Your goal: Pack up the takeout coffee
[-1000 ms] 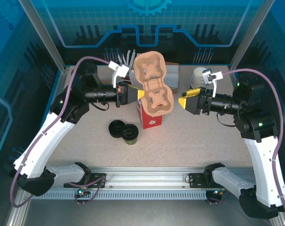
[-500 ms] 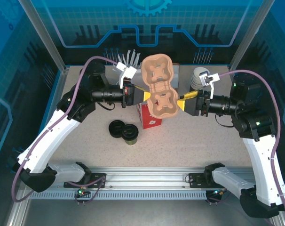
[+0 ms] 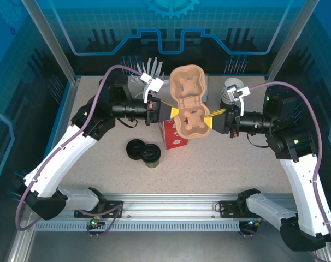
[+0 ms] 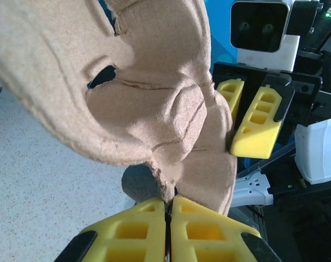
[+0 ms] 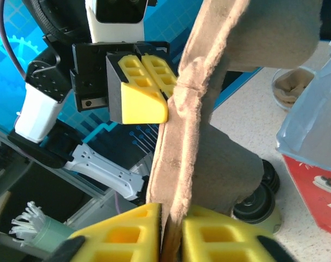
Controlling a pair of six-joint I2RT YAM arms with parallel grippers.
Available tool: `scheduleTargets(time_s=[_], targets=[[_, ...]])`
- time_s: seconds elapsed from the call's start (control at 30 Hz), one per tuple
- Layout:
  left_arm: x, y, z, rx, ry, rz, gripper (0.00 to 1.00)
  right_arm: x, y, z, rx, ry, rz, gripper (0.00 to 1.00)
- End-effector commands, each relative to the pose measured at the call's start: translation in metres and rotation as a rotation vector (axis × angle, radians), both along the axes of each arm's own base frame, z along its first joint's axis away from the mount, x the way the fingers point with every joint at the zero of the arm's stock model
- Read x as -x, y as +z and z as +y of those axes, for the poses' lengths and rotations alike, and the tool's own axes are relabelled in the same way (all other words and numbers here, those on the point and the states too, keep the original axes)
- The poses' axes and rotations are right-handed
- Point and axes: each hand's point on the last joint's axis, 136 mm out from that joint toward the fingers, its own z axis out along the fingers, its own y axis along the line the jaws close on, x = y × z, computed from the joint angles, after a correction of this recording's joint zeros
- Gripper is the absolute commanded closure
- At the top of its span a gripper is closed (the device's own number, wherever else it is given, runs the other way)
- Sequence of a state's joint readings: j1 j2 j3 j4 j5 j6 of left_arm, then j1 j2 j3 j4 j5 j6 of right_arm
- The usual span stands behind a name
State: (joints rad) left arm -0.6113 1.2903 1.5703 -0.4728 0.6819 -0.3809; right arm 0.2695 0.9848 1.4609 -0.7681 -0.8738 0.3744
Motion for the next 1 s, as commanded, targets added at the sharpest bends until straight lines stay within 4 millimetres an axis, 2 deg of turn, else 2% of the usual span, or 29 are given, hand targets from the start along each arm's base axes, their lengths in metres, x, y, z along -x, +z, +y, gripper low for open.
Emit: scheduleTargets(time_s=[0.0,0.03,0.1,0.13,0.33,0.5,0.67,0.83,0.97], targets=[[0.007,0.020,-0.002,0.034,-0.032,-0.081,0.92,0.003,-0.002,0.002,0.005,0.013,-0.001,1.00],[0.007,0.020,-0.001,0.033,-0.033,-0.084,0.90,0.002,-0.003,0.001,0.011,0.000,-0.001,1.00],[0.009,0.021,0.000,0.031,-0.033,-0.105,0.74,0.001,-0.003,-0.001,0.020,-0.021,-0.004,1.00],[0.010,0.022,0.001,0.030,-0.033,-0.115,0.70,-0.001,-0.003,-0.002,0.026,-0.034,-0.005,1.00],[0.011,0.019,0.016,-0.027,0.032,-0.215,0.50,-0.006,-0.006,-0.012,0.067,-0.123,0.011,1.00],[0.008,0.022,0.025,-0.072,0.079,-0.304,0.48,-0.013,-0.018,-0.020,0.115,-0.202,0.098,1.00],[-0.003,0.015,0.028,-0.172,0.129,-0.429,0.49,-0.013,-0.038,-0.023,0.168,-0.236,0.286,1.00],[-0.007,0.001,0.016,-0.291,0.077,-0.530,0.45,-0.004,-0.044,-0.017,0.179,-0.221,0.342,1.00],[0.002,-0.012,-0.001,-0.366,-0.038,-0.605,0.43,0.003,-0.052,-0.009,0.207,-0.187,0.380,1.00]])
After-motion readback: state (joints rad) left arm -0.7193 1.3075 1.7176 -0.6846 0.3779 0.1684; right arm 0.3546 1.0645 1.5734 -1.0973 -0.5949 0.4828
